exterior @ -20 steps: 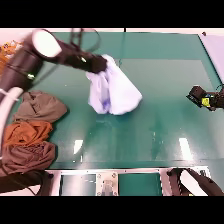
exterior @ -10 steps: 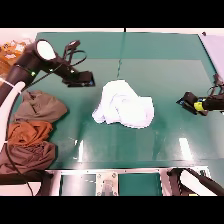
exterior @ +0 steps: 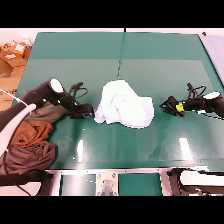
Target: Fold the shirts.
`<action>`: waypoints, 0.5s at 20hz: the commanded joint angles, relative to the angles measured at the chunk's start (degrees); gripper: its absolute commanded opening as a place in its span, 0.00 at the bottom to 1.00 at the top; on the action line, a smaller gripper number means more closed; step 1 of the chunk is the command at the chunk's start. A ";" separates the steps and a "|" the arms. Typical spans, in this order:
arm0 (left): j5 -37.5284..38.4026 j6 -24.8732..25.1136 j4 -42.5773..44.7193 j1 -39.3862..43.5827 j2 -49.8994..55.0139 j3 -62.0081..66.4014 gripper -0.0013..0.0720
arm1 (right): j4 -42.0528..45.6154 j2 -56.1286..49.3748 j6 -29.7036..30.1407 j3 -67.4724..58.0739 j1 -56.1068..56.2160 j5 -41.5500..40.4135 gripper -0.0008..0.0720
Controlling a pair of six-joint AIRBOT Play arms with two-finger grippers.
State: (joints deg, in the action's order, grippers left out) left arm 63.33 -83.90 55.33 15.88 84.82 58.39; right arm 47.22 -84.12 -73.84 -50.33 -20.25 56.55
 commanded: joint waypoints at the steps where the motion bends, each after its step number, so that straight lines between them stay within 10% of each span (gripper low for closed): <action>1: -12.41 1.95 -6.67 2.82 0.92 -6.32 1.00 | -3.32 -5.81 3.26 -2.64 2.36 -1.11 0.55; 4: -12.48 4.59 -10.23 5.42 2.19 -6.23 1.00 | -3.93 -8.52 3.43 -5.62 4.59 -1.95 0.55; 7: -13.03 4.94 -12.04 5.40 1.95 -5.38 0.15 | -6.40 -10.23 3.43 -7.61 6.40 -1.88 0.46; 10: -6.73 6.62 -10.99 5.40 1.95 -1.03 0.04 | -8.07 -10.29 3.45 -7.76 8.76 -0.90 0.45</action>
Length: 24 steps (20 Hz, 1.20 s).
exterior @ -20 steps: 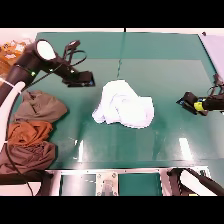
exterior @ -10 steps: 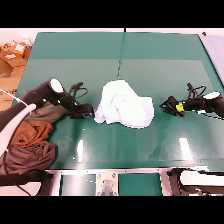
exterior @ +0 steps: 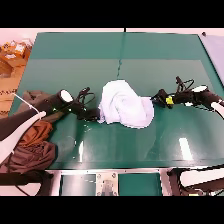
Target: Fold the shirts.
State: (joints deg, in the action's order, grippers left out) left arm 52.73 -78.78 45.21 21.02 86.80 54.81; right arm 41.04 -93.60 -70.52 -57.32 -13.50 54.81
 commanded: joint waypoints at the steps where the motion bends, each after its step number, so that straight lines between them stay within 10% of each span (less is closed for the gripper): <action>1: 6.38 1.22 0.50 0.26 -0.04 5.01 0.04 | -1.88 -0.81 0.13 -0.74 2.91 1.40 0.37; 4: 12.81 -2.56 4.98 -0.72 -1.05 13.46 0.04 | -2.10 -0.72 1.20 -1.29 5.09 1.79 0.02; 14: 36.24 -11.13 9.20 -17.55 -11.39 46.53 0.04 | -3.61 31.34 -5.86 -14.73 -17.20 15.78 0.02; 24: 27.65 -7.76 17.44 -18.10 -23.02 67.21 0.04 | -1.31 61.31 -14.45 -29.31 -29.33 3.43 0.03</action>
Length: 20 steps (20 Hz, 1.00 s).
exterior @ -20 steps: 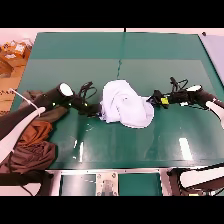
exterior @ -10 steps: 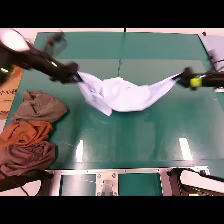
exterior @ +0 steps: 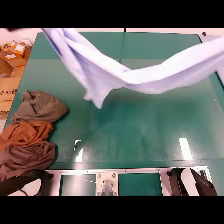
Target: Fold the shirts.
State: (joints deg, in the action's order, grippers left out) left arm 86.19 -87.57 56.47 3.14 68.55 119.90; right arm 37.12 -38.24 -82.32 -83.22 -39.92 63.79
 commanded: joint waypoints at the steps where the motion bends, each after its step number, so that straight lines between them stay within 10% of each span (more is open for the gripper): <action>1: -8.46 1.03 9.05 -0.22 -6.78 2.10 0.04 | 4.31 6.75 -3.50 -3.93 -2.91 -7.19 0.03; 9: -15.30 1.09 8.46 -0.22 -5.73 -15.28 0.04 | 4.04 -5.35 -0.22 5.14 1.03 -7.63 0.03; 20: -32.76 11.63 -10.05 -0.22 28.83 -29.77 0.05 | 4.44 -49.05 6.56 10.23 13.40 -15.02 0.03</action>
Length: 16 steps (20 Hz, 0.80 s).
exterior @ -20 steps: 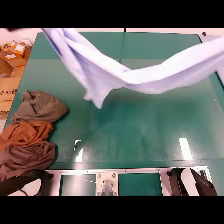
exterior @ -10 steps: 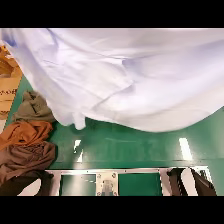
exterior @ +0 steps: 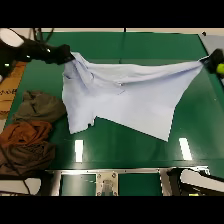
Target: Fold the shirts.
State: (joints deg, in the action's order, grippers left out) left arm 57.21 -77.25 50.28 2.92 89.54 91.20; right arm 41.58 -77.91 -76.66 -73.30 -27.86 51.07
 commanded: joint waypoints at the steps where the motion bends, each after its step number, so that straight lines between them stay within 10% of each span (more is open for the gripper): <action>1: -4.11 1.33 -3.98 0.00 9.40 -1.07 0.05 | -0.02 -11.47 0.87 0.28 1.33 -2.84 0.03; 2: -3.82 1.33 -3.91 -0.02 10.32 -1.07 0.25 | 0.02 -12.92 0.87 0.28 1.07 -3.37 0.04; 3: -3.43 1.29 -3.48 -0.13 10.49 -1.07 0.72 | 0.02 -13.38 0.87 0.28 0.37 -3.54 0.27; 4: -2.05 1.27 -3.10 -0.57 10.45 -0.61 0.89 | 0.02 -13.25 0.87 0.11 -0.96 -3.32 0.51; 7: 7.85 1.22 -1.07 -4.28 10.45 3.96 0.89 | 0.02 -11.72 0.81 -1.95 -7.56 2.95 0.47; 10: 17.73 1.09 -0.96 -10.01 10.45 6.05 0.89 | 1.90 -8.52 0.79 -0.50 -14.40 12.00 0.03; 15: 22.32 2.08 -1.27 -13.46 10.45 6.05 0.89 | 17.77 5.64 -8.98 19.98 -16.76 15.54 0.03; 16: 22.47 2.71 -1.38 -13.44 10.45 6.05 0.89 | 19.10 8.07 -11.19 24.70 -16.76 17.20 0.25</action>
State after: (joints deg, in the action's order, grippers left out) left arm 76.53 -75.61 49.15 -9.19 99.94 96.95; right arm 52.64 -76.66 -81.12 -59.18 -43.42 63.99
